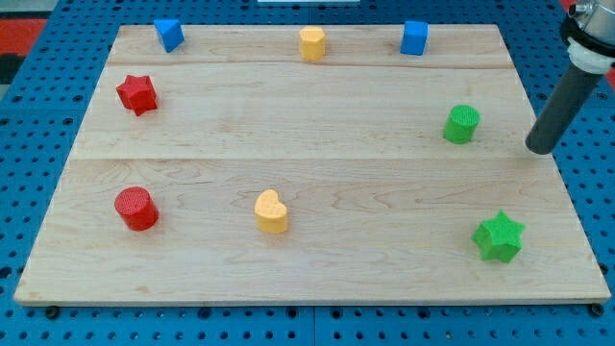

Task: Slide the green circle to the center

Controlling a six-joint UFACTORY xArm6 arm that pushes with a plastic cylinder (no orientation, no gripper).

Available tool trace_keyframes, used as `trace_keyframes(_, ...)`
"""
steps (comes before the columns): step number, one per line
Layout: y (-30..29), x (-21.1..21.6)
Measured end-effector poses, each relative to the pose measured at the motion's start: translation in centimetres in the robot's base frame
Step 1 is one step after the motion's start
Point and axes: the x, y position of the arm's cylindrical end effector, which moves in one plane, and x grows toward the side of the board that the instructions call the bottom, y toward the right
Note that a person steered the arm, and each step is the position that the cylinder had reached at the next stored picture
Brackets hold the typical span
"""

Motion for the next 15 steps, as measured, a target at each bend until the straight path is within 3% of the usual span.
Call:
trace_keyframes(4, -0.4, -1.0)
trace_keyframes(9, -11.3, -2.3)
trace_keyframes(12, -10.9, -6.9)
trace_keyframes(15, -15.0, -4.7)
